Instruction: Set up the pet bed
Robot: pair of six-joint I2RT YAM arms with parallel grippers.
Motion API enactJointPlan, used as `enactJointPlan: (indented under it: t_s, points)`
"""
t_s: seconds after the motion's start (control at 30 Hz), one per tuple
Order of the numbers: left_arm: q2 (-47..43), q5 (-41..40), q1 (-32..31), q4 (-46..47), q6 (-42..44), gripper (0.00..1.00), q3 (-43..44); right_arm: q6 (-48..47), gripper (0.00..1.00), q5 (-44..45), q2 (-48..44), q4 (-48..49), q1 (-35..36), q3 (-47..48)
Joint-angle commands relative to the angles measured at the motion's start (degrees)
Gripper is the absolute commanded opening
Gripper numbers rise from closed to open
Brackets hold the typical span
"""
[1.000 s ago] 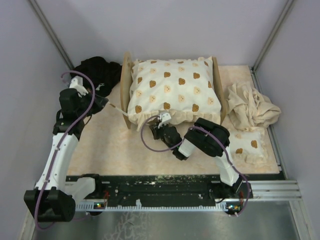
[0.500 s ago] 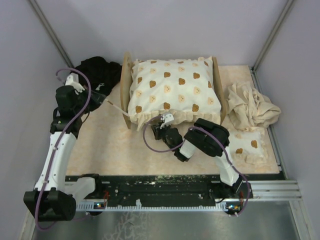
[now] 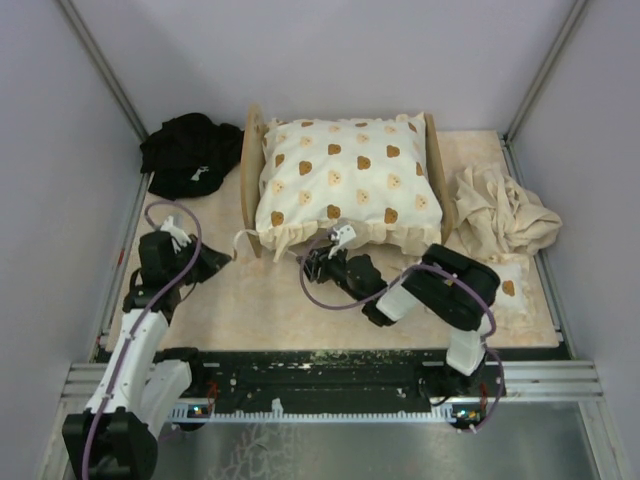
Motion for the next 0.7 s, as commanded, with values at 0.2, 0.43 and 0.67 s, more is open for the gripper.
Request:
enactJointPlan:
  t_s: [0.2, 0.43, 0.67]
  points:
    - [-4.17, 0.27, -5.49, -1.81, 0.45, 0.43, -4.28, 5.89, 0.46, 3.55, -28.26, -29.4, -0.47, -3.2]
    - [-7.44, -8.51, -12.86, -3.51, 2.13, 0.49, 1.82, 4.19, 0.49, 15.93, -39.28, -57.59, -0.63, 5.22]
    - [-0.58, -8.42, -23.77, 0.96, 0.38, 0.5, 3.11, 7.47, 0.46, 21.29, -40.45, -55.02, -0.63, 3.13]
